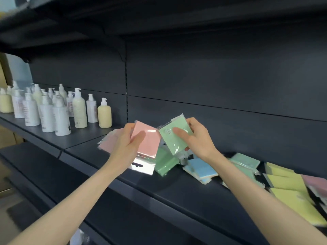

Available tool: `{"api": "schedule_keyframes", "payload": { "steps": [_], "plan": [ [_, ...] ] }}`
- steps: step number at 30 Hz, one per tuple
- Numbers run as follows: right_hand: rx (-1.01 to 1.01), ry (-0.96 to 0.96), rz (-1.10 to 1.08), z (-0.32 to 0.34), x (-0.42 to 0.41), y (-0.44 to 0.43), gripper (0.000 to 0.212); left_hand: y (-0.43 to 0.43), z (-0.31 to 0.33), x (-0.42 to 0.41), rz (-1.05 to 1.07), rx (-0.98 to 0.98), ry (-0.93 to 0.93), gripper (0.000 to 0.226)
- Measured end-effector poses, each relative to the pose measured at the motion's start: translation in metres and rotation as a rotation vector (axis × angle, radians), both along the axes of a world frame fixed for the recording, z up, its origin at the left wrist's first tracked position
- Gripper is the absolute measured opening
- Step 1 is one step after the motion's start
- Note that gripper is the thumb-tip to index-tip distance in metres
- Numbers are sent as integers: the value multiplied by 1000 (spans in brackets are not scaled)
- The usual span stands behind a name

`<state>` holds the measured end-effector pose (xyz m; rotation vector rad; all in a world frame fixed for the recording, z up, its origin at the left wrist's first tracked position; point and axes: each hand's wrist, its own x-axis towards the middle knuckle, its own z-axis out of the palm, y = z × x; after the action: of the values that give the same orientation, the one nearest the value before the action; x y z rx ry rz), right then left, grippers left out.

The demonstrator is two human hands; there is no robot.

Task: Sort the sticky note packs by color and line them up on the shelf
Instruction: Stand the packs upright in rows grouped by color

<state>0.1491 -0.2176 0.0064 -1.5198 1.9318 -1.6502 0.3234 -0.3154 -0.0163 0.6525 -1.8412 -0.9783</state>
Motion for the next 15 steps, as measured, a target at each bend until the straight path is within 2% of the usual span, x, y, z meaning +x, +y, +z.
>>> {"api": "schedule_keyframes", "payload": {
  "steps": [7, 15],
  "plan": [
    [16, 7, -20, 0, 13, -64, 20, -76, -6, 8, -38, -12, -17, 20],
    [47, -14, -186, -13, 54, -153, 24, -188, -15, 36, -182, 7, -43, 15]
  ]
}}
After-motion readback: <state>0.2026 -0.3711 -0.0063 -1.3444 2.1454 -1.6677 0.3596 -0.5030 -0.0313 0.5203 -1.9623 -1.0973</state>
